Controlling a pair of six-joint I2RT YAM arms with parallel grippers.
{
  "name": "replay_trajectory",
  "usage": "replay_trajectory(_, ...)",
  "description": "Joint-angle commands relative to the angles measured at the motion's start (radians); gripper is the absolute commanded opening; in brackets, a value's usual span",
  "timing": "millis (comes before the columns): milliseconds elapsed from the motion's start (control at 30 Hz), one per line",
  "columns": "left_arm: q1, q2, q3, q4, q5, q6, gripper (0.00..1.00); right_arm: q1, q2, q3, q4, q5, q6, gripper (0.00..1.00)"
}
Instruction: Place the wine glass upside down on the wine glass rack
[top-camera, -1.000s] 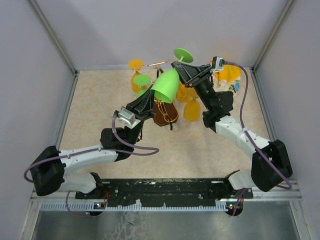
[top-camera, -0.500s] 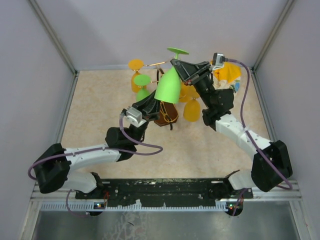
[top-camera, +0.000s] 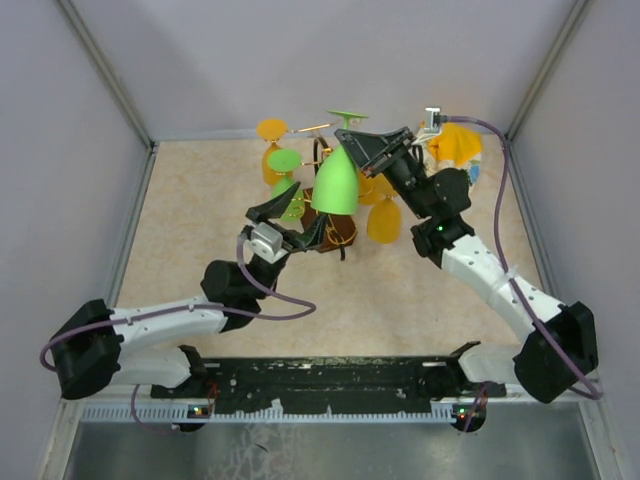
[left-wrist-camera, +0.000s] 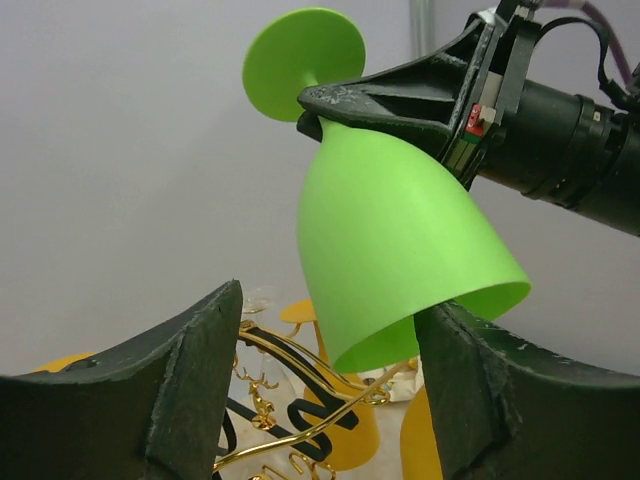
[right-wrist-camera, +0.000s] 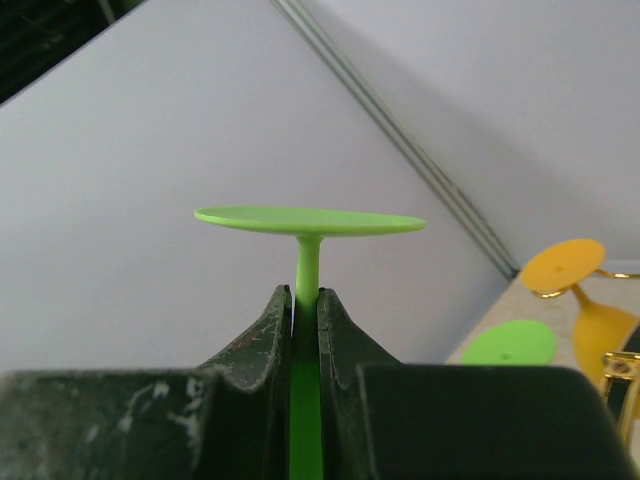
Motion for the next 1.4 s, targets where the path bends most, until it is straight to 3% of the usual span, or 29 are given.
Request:
replay_trajectory(0, -0.006, -0.091, -0.028, -0.116, 0.045, -0.001, 0.77, 0.007, -0.082, 0.080, -0.140, 0.076, -0.242, 0.00)
replay_trajectory(167, -0.004, -0.202, 0.001, -0.431, 0.073, -0.084, 0.82, 0.007, -0.134, 0.102, -0.267, 0.108, -0.427, 0.00)
replay_trajectory(333, 0.021, -0.237, 0.247, -0.871, 0.007, -0.174, 0.83, 0.009, -0.202, 0.077, -0.382, 0.111, -0.564, 0.00)
replay_trajectory(467, 0.114, -0.216, 0.405, -1.041, 0.088, -0.213, 0.84, 0.031, -0.257, 0.010, -0.408, 0.128, -0.619, 0.00)
replay_trajectory(567, 0.255, -0.179, 0.491, -1.125, 0.209, -0.268, 0.84, 0.067, -0.280, -0.039, -0.412, 0.162, -0.674, 0.00)
replay_trajectory(800, 0.413, -0.101, 0.558, -1.152, 0.338, -0.329, 0.84, 0.215, -0.306, -0.207, -0.256, 0.297, -0.822, 0.00)
replay_trajectory(1100, 0.453, -0.126, 0.478, -1.104, 0.349, -0.350, 0.85, 0.419, -0.221, -0.425, 0.182, 0.475, -1.025, 0.00)
replay_trajectory(1367, 0.474, -0.155, 0.423, -1.079, 0.346, -0.364, 0.85, 0.463, -0.069, -0.465, 0.429, 0.540, -1.084, 0.00)
